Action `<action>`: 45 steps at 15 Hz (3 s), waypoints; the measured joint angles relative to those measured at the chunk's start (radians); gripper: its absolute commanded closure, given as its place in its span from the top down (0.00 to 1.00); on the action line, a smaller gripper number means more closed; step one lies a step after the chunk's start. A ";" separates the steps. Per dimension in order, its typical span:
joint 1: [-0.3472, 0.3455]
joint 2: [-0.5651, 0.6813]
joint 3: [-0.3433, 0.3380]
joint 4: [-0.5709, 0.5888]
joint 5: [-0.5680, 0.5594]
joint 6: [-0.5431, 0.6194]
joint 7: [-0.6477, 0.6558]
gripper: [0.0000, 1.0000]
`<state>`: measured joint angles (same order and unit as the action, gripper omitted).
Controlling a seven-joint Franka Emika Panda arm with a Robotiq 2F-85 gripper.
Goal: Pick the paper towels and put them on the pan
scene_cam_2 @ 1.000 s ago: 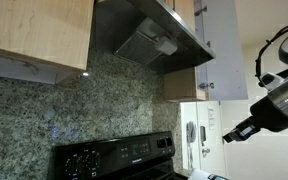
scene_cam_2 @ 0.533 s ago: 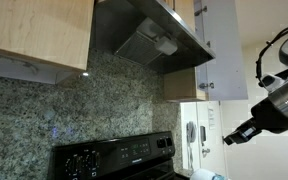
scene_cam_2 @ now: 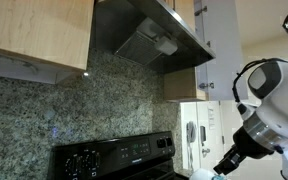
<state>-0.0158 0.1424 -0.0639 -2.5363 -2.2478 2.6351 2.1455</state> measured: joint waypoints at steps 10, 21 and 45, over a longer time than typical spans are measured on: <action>-0.109 0.268 0.045 0.226 0.188 0.030 -0.311 1.00; -0.115 0.298 0.032 0.249 0.227 0.026 -0.328 1.00; -0.264 0.491 -0.015 0.470 0.619 0.054 -0.649 0.19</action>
<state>-0.2794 0.6339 -0.0792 -2.0668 -1.6290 2.6891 1.4969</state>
